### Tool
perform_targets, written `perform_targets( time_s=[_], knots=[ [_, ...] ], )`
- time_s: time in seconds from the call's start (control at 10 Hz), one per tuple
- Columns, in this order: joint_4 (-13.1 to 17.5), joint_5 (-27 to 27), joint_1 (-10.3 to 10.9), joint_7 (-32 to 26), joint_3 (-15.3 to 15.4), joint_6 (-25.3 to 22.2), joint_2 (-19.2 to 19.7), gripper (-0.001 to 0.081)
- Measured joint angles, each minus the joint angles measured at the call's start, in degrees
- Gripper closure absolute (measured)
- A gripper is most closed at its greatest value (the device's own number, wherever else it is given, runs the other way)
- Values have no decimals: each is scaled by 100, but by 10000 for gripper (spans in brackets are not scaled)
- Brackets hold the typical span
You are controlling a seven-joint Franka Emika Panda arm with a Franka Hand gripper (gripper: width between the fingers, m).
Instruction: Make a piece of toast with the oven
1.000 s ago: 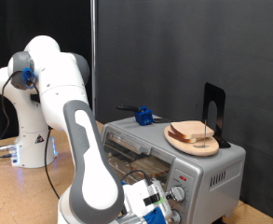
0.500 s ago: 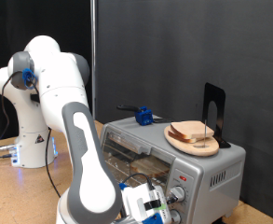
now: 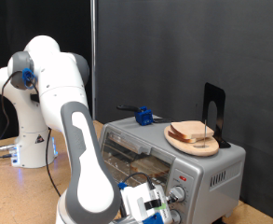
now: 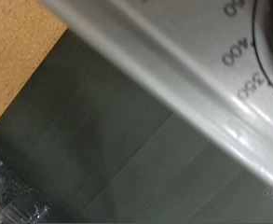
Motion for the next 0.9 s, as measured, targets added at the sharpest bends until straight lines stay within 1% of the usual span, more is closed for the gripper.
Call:
perform_targets(
  time_s=[0.1, 0.2, 0.3, 0.4, 0.5, 0.6, 0.7, 0.8, 0.9],
  knots=[
    [-11, 88, -1, 0, 2, 12, 1, -2],
    [-85, 283, 14, 149, 11, 237, -17, -2],
    [-241, 509, 63, 487, 24, 665, -106, -2],
    [-379, 560, 108, 1007, -10, 1030, -238, -2],
    [-414, 494, 106, 1654, -121, 1242, -398, -2],
    [-403, 462, 97, 2079, -229, 1369, -541, -2],
    [-385, 424, 66, 2249, -303, 1332, -650, -2],
    [-373, 263, 2, 2343, -384, 1085, -739, -2],
    [-365, 10, -106, 2394, -478, 699, -808, -2]
  ],
)
